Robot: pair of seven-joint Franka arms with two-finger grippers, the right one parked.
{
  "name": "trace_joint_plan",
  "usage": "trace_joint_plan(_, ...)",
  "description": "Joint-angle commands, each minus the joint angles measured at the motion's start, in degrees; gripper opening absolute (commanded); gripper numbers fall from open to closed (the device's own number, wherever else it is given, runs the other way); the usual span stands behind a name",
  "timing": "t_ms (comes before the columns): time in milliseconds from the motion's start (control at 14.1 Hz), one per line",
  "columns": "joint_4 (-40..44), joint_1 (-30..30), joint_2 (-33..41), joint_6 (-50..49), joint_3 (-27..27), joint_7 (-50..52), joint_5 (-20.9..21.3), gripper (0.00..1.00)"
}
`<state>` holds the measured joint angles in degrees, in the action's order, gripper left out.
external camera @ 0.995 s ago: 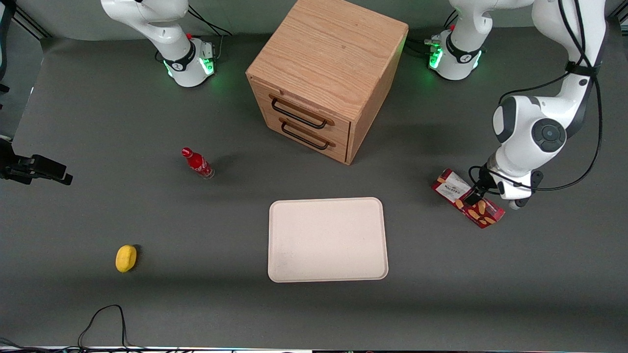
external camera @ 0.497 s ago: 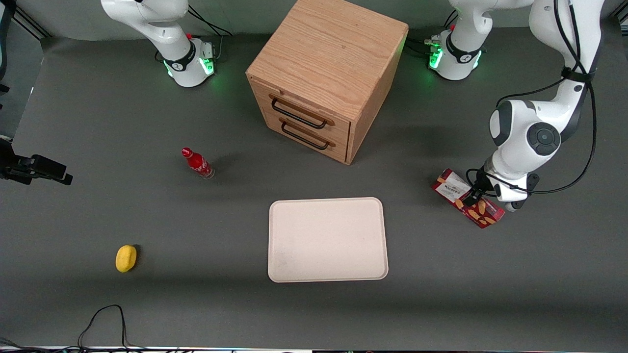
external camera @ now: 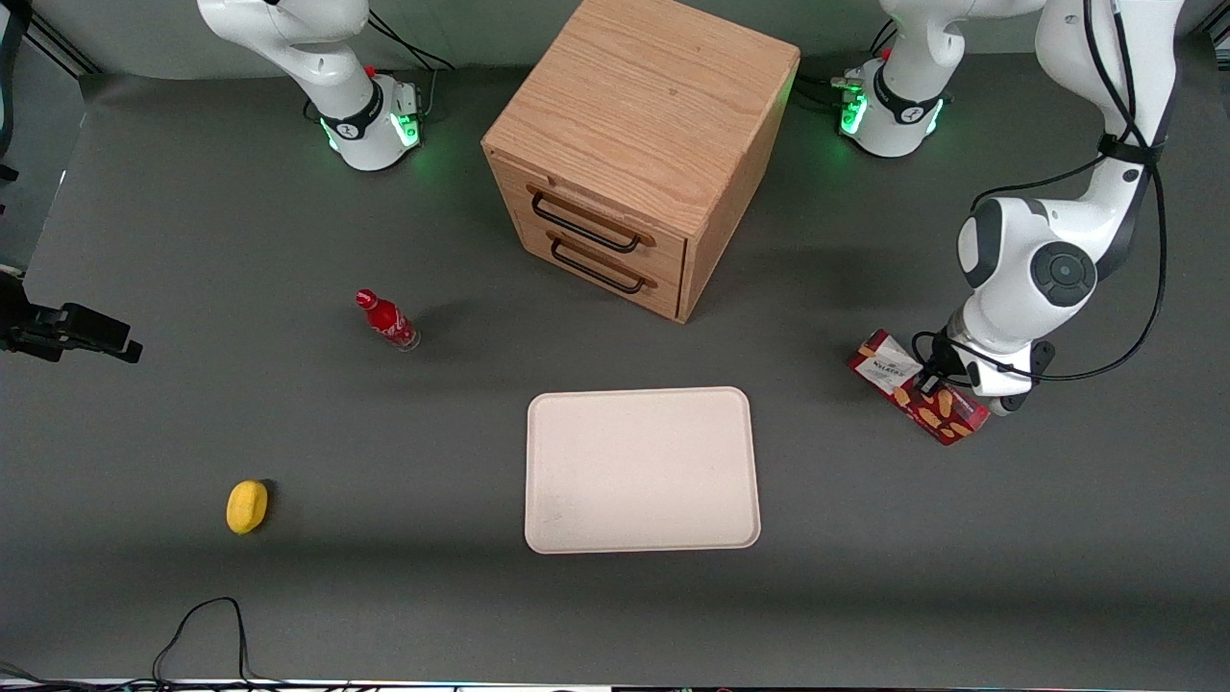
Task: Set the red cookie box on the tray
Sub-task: 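Close the left gripper on the cookie box's end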
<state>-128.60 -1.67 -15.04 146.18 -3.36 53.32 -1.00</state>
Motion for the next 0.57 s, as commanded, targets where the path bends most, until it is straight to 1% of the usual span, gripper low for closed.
trace_joint_plan(0,0.89,-0.35,0.45,-0.28,0.28,-0.67,0.04,0.00)
trace_joint_plan(213,3.70,-0.17,2.46,-2.37,0.37,-0.32,0.04,0.00)
trace_joint_plan(355,9.48,0.09,4.57,-12.00,0.46,-0.15,0.04,0.00)
trace_joint_plan(497,18.25,0.35,5.98,-24.91,0.63,-0.32,0.04,0.00)
